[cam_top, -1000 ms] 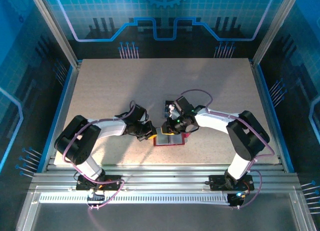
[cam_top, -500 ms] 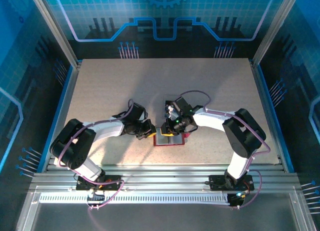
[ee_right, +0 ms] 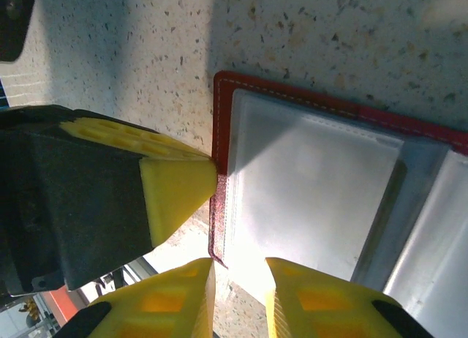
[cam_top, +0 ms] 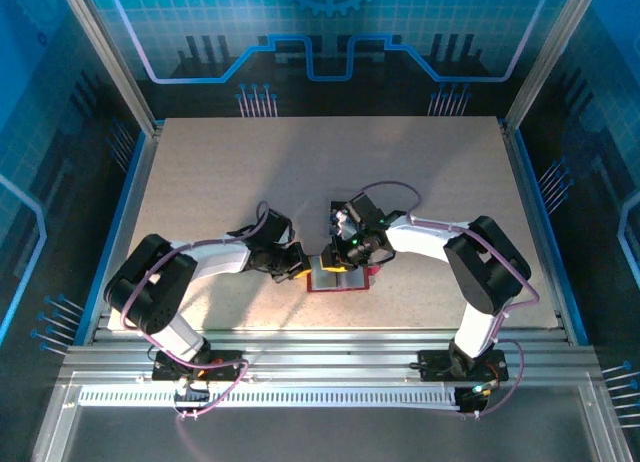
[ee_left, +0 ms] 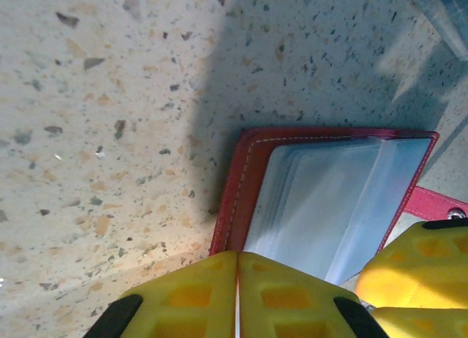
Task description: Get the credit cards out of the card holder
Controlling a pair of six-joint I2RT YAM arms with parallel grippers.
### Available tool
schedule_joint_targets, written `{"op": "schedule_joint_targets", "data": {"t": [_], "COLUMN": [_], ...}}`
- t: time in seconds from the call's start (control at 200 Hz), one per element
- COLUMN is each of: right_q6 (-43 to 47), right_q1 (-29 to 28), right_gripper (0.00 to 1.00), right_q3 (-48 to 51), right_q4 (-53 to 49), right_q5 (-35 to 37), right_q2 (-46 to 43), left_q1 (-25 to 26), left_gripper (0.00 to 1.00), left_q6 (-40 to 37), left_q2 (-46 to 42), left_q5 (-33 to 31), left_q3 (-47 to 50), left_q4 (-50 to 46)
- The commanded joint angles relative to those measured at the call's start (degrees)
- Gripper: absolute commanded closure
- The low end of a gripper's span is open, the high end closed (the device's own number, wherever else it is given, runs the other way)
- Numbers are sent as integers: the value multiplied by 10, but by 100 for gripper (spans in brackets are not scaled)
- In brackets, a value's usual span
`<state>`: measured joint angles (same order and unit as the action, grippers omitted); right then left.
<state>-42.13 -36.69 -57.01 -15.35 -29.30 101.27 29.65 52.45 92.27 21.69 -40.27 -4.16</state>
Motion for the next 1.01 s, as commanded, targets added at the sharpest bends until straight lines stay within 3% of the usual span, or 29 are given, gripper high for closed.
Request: {"op": "schedule_joint_targets", "data": {"t": [0.0, 1.001], "right_q6": [-9, 21], "right_q1": [8, 28], "right_gripper": [74, 69], "right_q3": [-8, 3], "right_q4": [6, -38], "right_q5": [-21, 20], "right_q2": [13, 22], "left_q1": [4, 3], "left_gripper": [90, 90], "left_q6": [-7, -22], "left_q2": [13, 14], "left_q5": [-7, -9], "left_q3": [7, -16], "left_q4": [-7, -32]}}
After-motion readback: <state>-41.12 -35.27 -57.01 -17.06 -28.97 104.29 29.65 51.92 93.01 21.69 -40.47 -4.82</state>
